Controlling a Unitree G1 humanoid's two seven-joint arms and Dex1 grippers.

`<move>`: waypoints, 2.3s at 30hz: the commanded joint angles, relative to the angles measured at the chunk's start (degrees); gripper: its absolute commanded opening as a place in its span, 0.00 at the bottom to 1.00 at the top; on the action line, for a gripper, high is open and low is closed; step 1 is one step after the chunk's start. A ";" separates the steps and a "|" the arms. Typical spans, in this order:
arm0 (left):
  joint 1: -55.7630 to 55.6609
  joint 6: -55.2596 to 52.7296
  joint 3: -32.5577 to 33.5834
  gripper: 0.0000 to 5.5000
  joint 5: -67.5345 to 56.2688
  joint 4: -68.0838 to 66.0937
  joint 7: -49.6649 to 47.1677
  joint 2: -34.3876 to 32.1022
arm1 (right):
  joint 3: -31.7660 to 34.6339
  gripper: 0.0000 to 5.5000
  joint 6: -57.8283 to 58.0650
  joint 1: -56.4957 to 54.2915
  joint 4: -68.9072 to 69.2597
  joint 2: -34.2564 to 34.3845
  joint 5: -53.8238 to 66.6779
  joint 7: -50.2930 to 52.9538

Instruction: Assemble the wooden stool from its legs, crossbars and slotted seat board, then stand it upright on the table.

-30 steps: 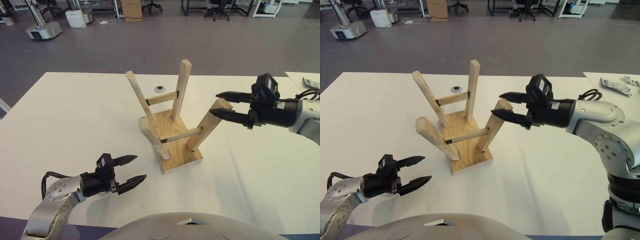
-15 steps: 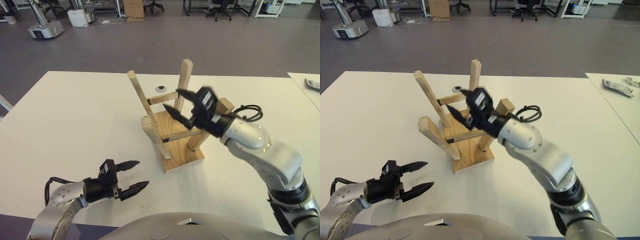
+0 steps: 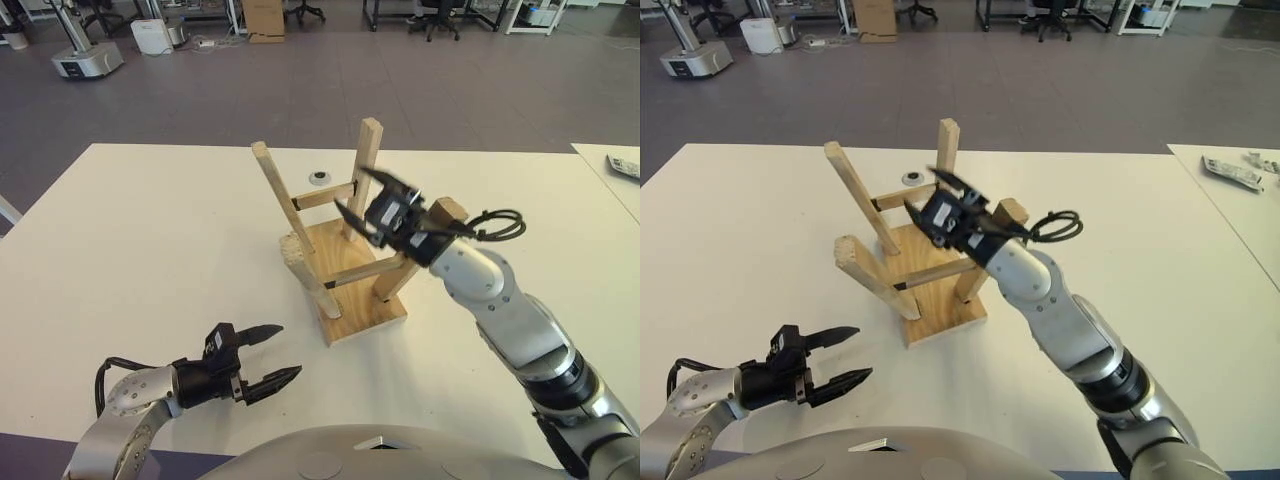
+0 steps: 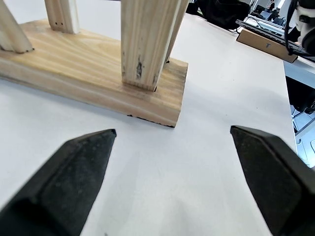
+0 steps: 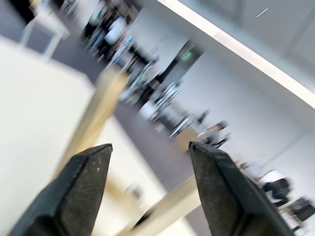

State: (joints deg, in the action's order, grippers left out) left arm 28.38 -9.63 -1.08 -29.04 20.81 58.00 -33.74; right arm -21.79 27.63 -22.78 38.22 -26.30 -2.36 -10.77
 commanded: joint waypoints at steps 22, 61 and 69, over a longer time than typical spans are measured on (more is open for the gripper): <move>-34.78 -16.48 18.67 0.78 -28.48 20.69 -44.90 7.40 | 16.01 0.53 5.09 -12.64 -1.73 12.67 0.94 -8.83; -51.29 -26.27 11.62 0.78 -46.52 21.90 -63.79 2.61 | 17.50 0.53 18.49 5.86 -8.66 5.07 10.56 -7.60; -40.58 -35.19 -2.57 0.78 -33.49 19.04 -65.91 0.55 | 15.36 0.53 19.04 3.07 -6.68 5.10 10.76 -7.63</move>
State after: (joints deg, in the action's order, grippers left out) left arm -20.77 -38.46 3.57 -65.56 40.39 -9.33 -30.24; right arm -3.39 41.50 -23.11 34.54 -21.69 7.03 -16.80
